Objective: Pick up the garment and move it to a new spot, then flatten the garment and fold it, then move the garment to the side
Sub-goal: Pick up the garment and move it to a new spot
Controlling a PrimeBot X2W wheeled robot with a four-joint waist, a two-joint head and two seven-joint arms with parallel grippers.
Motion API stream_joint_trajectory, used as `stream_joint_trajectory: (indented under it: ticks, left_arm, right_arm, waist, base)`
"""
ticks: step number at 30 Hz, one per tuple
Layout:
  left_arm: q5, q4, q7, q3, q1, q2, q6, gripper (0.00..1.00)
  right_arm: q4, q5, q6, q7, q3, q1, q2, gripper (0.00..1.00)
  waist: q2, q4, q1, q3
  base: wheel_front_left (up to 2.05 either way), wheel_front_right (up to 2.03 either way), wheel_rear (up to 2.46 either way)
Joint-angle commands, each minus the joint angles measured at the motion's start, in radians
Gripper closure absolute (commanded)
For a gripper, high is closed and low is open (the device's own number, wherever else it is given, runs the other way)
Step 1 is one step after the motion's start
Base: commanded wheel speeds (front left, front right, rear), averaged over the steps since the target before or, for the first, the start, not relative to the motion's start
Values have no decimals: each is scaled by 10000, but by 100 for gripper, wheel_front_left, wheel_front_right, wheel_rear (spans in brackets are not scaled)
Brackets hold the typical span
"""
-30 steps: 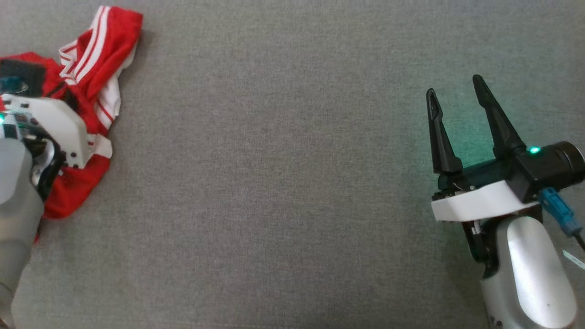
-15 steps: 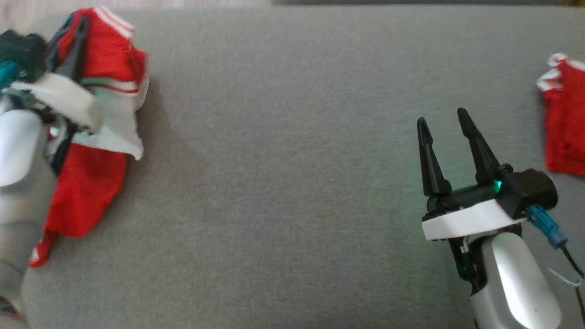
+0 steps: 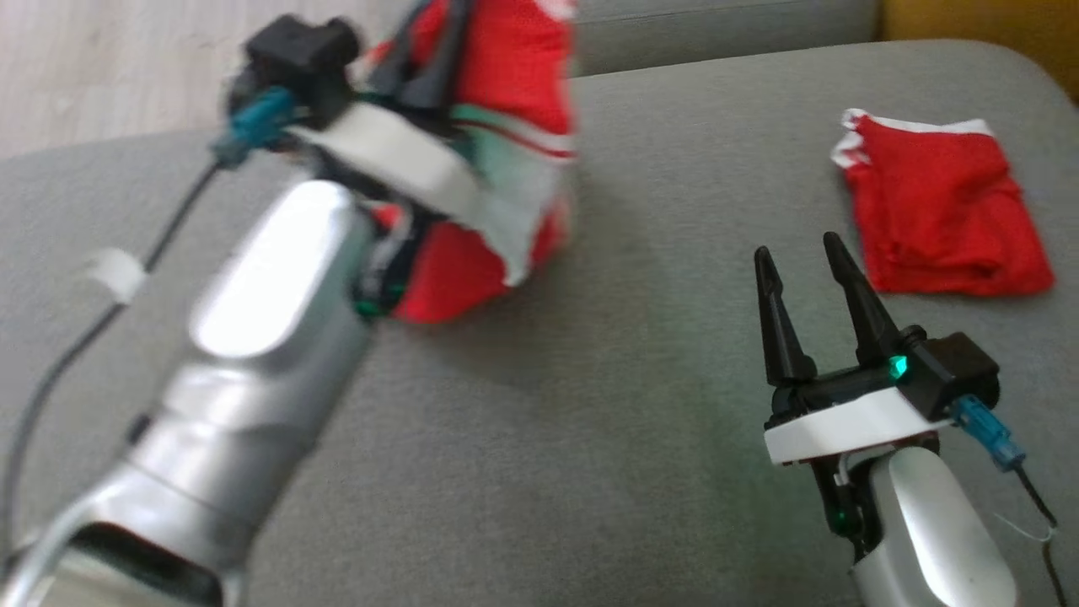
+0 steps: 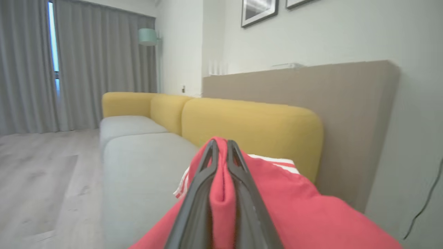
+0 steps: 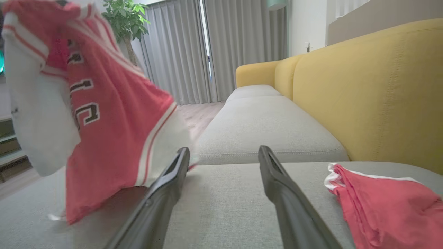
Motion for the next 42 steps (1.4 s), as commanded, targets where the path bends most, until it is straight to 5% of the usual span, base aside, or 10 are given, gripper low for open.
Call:
stream_joint_trajectory:
  ticks: [1,8,16,17,18,19,23,30,36,42]
  left_arm:
    - [-157,-684,68,353,-437,-58,199,100]
    - [-597,-2081,200,399,-3,-852,1119,100]
    - [-577,-553,-45,470,1334,369,1033,100]
    - [-479,-210,-85,439,1425,611,983,48]
    - [-479,-210,-85,439,1425,611,983,48]
    - [-399,132,-184,444,1495,822,945,0]
    - [311,1358,-950,401,1549,1713,1096,0]
    - [468,1808,-1651,1026,2152,2260,1122,0]
    - [1144,-169,-1688,2076,3789,2238,1355,0]
    - [2193,-2523,-1690,3179,6445,1398,1675,0]
  right_arm:
    - [-246,102,-9,-150,282,-411,-12,0]
    - [-217,246,-9,-194,286,-514,-12,0]
    - [-449,291,-9,-202,235,-635,-12,0]
    - [-480,282,-9,-202,209,-658,-12,0]
    - [-480,282,-9,-202,209,-658,-12,0]
    - [-507,275,-9,-202,178,-681,-12,0]
    - [-523,201,-9,-203,109,-719,-12,0]
    - [-285,-180,-9,-204,-31,-479,-12,0]
    - [12,-363,-9,-204,-62,-113,-12,0]
    - [356,-269,-9,-204,-10,398,-12,0]
  waist:
    - [0,-287,1,-75]
    - [0,-603,1,233]
    - [0,-624,1,920]
    - [0,-605,1,1008]
    - [0,-605,1,1008]
    - [0,-579,1,1082]
    - [0,-436,1,1255]
    - [0,123,1,949]
    - [0,616,1,408]
    - [0,897,1,-189]
  base:
    - [0,0,0]
    - [0,0,0]
    - [0,0,0]
    - [0,0,0]
    - [0,0,0]
    - [0,0,0]
    - [0,0,0]
    - [0,0,0]
    - [0,0,0]
    - [0,0,0]
